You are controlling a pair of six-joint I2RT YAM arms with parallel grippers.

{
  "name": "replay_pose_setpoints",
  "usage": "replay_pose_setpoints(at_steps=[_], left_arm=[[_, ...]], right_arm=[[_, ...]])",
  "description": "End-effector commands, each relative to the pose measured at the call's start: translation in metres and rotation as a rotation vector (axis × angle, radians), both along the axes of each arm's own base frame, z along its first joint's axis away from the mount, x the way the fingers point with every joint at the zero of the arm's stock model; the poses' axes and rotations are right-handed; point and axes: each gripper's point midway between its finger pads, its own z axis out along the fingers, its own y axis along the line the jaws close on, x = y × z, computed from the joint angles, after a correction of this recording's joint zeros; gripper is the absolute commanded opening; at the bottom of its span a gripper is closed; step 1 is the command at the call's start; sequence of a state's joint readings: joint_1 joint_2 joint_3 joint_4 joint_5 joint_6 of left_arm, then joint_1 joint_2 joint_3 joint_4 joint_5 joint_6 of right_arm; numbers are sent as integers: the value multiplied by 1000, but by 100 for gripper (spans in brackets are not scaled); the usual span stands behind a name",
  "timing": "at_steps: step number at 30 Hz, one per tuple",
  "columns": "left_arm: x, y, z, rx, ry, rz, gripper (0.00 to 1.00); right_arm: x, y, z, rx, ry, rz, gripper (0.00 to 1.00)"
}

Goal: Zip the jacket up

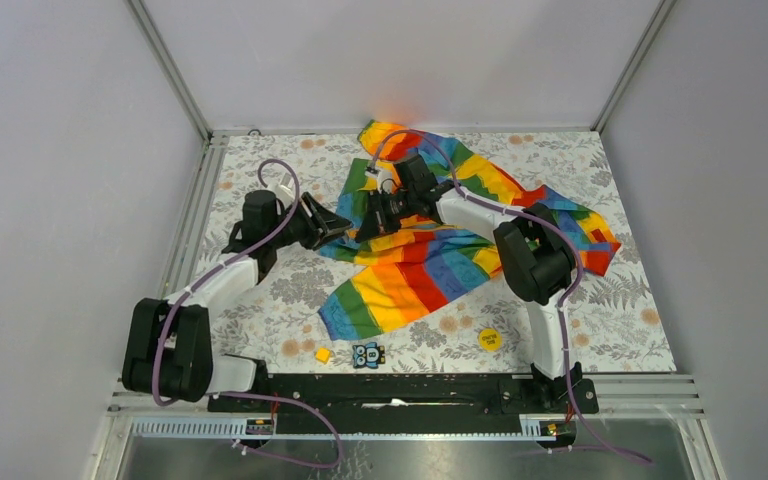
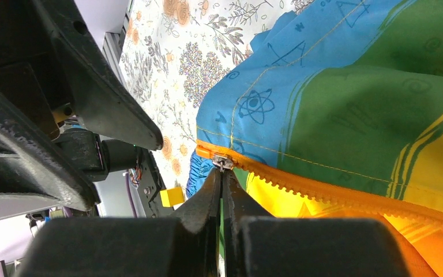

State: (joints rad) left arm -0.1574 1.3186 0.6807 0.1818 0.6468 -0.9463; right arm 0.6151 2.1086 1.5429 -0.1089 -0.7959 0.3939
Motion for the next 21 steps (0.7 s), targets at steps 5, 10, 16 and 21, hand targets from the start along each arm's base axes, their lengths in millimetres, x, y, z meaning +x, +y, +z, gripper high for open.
replay_pose_setpoints(at_steps=[5, 10, 16, 21], left_arm=[[16, -10, 4, -53, -36, 15, 45], [18, -10, -2, -44, -32, 18, 45], [17, -9, -6, -30, -22, 29, 44], [16, -8, -12, -12, -13, 33, 44]], right_arm=[[-4, 5, 18, 41, -37, 14, 0], [-5, 5, 19, 44, -36, 14, 0], [-4, 6, 20, 46, -40, 15, 0], [-5, 8, 19, 49, -37, 17, 0]])
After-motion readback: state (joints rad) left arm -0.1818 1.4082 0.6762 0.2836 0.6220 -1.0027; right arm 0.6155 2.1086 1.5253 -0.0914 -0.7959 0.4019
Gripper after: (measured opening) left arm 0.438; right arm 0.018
